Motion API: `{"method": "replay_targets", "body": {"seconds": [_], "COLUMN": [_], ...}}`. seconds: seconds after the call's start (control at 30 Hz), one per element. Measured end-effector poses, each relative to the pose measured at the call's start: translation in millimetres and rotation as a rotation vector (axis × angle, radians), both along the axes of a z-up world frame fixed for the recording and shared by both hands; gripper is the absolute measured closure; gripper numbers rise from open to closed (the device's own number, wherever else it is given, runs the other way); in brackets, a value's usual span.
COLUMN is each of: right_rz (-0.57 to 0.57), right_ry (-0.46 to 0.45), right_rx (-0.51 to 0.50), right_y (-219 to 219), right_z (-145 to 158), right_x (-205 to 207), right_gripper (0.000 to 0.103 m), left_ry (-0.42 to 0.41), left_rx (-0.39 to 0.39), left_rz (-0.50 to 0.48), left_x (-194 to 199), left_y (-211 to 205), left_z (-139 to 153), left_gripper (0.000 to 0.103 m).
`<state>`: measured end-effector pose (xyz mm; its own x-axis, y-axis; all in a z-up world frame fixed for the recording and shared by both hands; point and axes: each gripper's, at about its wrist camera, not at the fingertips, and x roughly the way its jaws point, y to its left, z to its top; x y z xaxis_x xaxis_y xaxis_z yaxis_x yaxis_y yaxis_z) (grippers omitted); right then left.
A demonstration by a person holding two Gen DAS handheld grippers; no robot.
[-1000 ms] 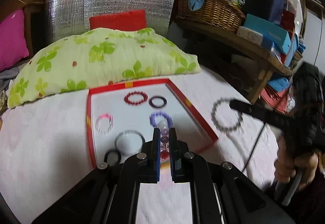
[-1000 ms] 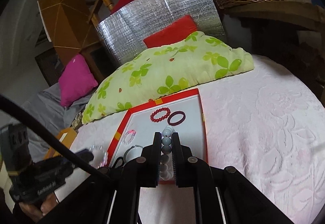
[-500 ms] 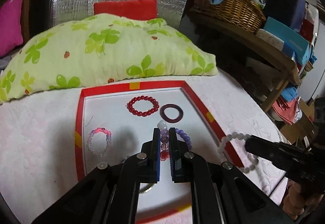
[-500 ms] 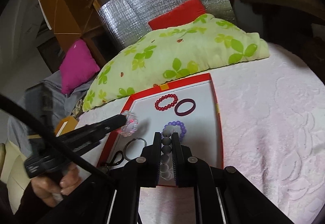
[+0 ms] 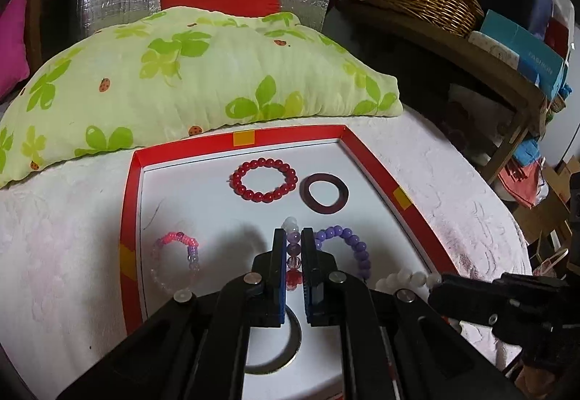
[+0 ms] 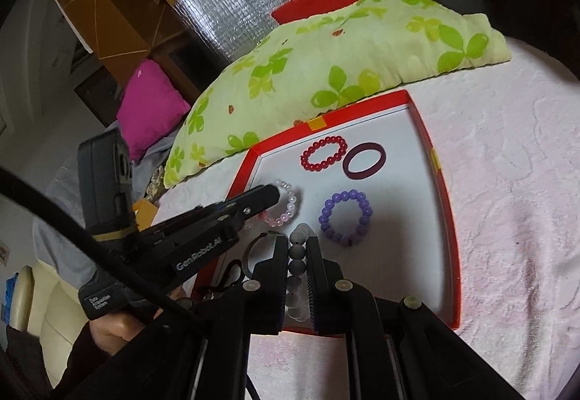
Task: Organize jewelry
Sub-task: 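Lower the pink bracelet into the tray with the left tool while the right lowers the pearl bracelet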
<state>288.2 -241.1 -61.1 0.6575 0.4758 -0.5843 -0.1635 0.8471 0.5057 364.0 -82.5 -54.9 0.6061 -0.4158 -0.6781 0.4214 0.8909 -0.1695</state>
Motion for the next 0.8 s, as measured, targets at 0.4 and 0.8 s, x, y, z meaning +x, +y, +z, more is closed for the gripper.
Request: {"method": "replay_targets", "body": {"seconds": [0.4, 0.8], "right_rz": [-0.016, -0.058], "right_ry": [0.037, 0.060], "right_rx": [-0.037, -0.078], "right_y": [0.9, -3.8], "right_z": [-9.7, -18.7], "right_x": [4.9, 13.7], "right_gripper": [0.092, 0.092], "left_ry": [-0.004, -0.032], "left_rx": [0.103, 0.183], "left_rz": [0.033, 0.030], "left_x": [11.6, 8.3], "left_y": [-12.2, -19.6], "left_z": [-11.2, -14.9], "left_gripper": [0.095, 0.095]}}
